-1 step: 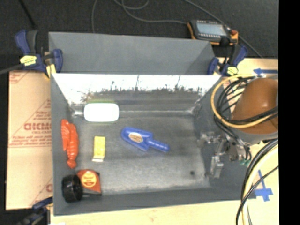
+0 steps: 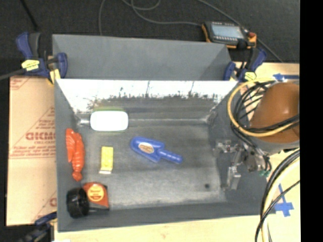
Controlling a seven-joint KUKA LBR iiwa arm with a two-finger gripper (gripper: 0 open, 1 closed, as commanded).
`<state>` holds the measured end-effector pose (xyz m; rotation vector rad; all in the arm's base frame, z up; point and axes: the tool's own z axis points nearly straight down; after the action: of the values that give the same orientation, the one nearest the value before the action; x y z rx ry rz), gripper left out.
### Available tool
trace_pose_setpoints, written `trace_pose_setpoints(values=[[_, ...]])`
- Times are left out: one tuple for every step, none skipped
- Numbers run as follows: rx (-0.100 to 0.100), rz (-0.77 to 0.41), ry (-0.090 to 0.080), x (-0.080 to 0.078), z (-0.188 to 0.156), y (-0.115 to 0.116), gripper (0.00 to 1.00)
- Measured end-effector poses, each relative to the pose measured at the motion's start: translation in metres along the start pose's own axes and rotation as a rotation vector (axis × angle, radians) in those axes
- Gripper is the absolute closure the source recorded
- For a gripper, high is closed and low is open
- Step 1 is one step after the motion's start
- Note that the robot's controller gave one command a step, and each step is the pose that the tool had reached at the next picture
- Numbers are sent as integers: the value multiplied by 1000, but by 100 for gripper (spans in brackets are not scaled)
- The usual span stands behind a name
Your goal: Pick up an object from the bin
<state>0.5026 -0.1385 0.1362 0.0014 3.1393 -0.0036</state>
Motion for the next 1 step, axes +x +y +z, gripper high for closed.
trace_pose_setpoints(values=[[0,101,1,-17,2,12,0]])
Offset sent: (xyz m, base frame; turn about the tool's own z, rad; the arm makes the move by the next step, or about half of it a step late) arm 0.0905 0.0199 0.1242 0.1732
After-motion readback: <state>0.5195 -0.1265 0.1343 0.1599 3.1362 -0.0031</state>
